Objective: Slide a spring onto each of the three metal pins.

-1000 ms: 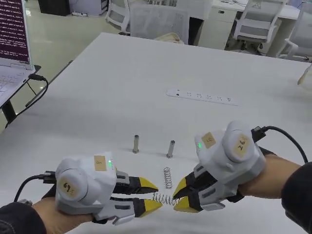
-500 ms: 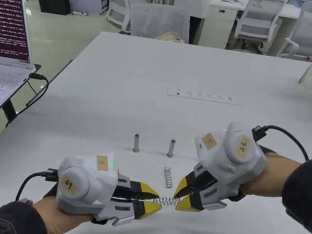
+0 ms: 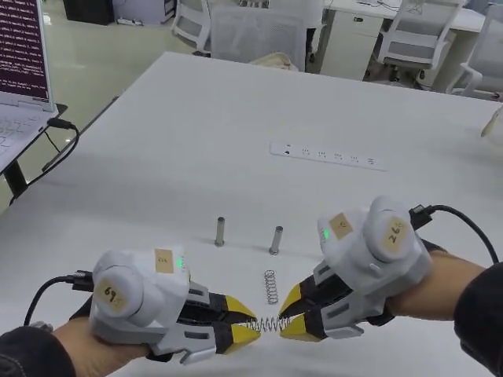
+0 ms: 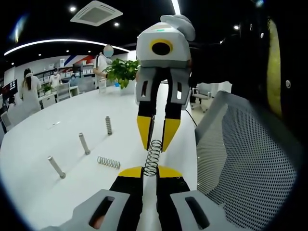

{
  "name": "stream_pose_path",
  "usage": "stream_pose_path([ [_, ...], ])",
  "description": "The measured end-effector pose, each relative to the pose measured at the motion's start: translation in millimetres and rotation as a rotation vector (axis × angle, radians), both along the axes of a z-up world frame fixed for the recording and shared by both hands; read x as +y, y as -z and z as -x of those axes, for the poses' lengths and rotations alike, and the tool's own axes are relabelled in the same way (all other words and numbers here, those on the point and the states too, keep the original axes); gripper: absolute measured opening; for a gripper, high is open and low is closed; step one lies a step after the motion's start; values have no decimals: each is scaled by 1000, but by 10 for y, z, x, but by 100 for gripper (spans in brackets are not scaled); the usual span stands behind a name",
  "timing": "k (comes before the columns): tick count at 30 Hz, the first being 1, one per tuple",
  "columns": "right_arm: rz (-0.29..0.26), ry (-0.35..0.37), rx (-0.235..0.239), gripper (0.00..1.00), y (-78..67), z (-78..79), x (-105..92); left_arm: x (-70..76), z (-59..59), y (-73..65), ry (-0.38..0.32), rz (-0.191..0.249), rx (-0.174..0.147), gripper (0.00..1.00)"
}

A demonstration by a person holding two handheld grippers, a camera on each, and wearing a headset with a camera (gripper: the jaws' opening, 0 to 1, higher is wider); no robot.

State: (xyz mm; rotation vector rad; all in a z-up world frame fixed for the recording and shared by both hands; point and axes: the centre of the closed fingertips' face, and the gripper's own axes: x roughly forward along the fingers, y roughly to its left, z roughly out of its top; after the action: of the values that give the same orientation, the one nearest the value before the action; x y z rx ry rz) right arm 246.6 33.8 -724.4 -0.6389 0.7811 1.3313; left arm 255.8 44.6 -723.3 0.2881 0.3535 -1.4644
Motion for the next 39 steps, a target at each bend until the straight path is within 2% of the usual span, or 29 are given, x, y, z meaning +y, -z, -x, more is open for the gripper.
stream_pose_path([
  [5, -13, 14, 9, 12, 13, 3, -10, 7, -15, -14, -7, 7, 1, 1],
  [11, -15, 13, 1, 8, 12, -9, -17, 8, -22, -25, -12, 11, -3, 2],
  [29, -12, 5, -19, 7, -234, -43, 118, 4, -43, -37, -14, 13, -19, 2],
  [39, -21, -5, -24, 7, -283, -50, 179, -5, -44, -34, -16, 15, -14, 2],
])
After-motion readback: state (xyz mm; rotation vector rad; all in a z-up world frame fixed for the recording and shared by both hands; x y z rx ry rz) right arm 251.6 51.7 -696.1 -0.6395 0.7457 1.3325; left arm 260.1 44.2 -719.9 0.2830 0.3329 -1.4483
